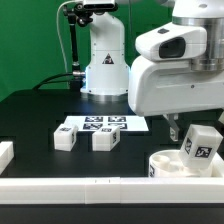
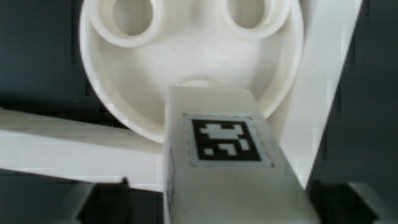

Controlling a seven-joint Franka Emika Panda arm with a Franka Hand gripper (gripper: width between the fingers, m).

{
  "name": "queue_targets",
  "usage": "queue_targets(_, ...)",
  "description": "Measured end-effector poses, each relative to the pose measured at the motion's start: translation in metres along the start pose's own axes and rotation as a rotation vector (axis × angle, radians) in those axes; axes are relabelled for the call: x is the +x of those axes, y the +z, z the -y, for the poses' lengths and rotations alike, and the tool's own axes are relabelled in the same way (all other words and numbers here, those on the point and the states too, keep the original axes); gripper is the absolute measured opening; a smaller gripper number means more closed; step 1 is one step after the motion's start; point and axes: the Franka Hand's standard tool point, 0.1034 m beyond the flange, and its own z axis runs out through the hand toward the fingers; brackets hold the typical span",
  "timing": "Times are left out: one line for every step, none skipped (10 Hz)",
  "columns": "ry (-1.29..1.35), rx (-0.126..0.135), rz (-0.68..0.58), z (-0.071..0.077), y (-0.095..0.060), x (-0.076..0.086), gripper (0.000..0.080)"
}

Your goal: Assemble stool

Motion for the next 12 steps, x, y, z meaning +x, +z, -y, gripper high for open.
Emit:
queue_targets(0.0, 0.0, 0.0, -0.0003, 0.0, 0.0, 0.0338)
queue_targets(0.0, 0.0, 0.0, -0.0003, 0.0, 0.0, 0.0338)
queue_targets(0.0, 0.0, 0.0, -0.0003, 0.0, 0.0, 0.0338)
queue_targets(0.017, 0.0, 0.0, -0.0003, 0.0, 0.0, 0.0338)
queue_targets(0.027, 0.0, 0.0, -0.0003, 0.0, 0.0, 0.0338)
queue_targets(0.025, 0.0, 0.0, -0.0003, 0.0, 0.0, 0.0338)
queue_targets(0.061, 0.001, 0.0, 0.0, 0.0, 0.0, 0.0338)
queue_targets(0.141, 0.002, -0.004, -0.0001, 0.0001, 0.0003, 0.0338)
queue_targets(0.259, 0.003, -0.026, -0.0007, 0.0004, 0.0011, 0.0338)
queue_targets(0.369, 0.006, -0.046, 0.0002, 0.0004, 0.0002, 0.034)
queue_targets(0.479, 0.014, -0.066, 0.0014, 0.0003, 0.0, 0.034)
queue_targets(0.603, 0.025, -0.081, 0.003, 0.0008, -0.0013, 0.034)
